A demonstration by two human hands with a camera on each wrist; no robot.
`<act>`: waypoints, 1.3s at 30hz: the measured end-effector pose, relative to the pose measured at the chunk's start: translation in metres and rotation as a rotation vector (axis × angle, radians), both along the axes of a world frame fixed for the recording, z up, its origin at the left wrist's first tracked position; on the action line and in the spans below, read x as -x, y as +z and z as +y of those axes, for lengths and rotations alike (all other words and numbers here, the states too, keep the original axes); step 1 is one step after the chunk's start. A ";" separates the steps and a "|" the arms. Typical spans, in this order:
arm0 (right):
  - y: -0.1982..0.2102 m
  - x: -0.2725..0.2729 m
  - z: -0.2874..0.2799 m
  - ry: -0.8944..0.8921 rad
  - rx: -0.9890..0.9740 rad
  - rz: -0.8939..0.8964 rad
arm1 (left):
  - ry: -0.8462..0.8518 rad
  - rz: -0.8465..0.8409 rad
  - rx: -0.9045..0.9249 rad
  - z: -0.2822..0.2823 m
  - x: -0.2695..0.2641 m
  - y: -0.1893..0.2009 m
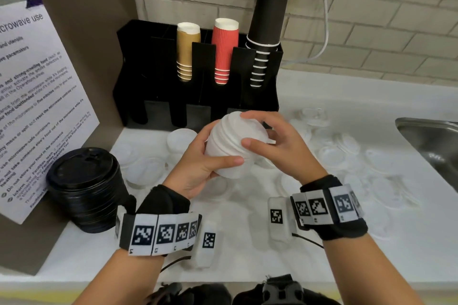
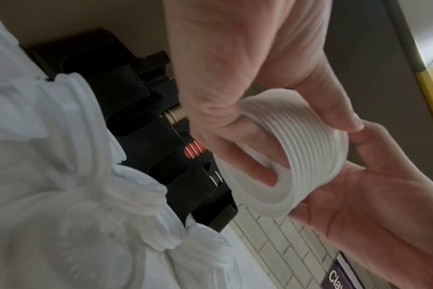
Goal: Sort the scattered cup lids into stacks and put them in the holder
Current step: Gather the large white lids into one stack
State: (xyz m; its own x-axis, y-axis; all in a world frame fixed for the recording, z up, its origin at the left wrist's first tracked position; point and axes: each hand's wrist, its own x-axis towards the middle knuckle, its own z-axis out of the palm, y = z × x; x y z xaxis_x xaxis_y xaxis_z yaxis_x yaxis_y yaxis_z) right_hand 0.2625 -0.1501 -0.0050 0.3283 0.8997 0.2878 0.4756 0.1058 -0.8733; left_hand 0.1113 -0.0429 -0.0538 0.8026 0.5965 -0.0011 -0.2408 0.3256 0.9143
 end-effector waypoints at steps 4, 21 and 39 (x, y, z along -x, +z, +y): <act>0.000 0.002 0.000 0.012 0.047 -0.086 | 0.019 0.017 -0.036 -0.003 -0.001 0.000; 0.019 -0.020 -0.016 0.097 0.183 -0.111 | -0.020 -0.047 -0.028 0.001 -0.006 0.001; -0.035 -0.077 0.038 -0.051 0.814 -0.590 | 0.199 -0.113 -0.029 0.028 0.009 0.002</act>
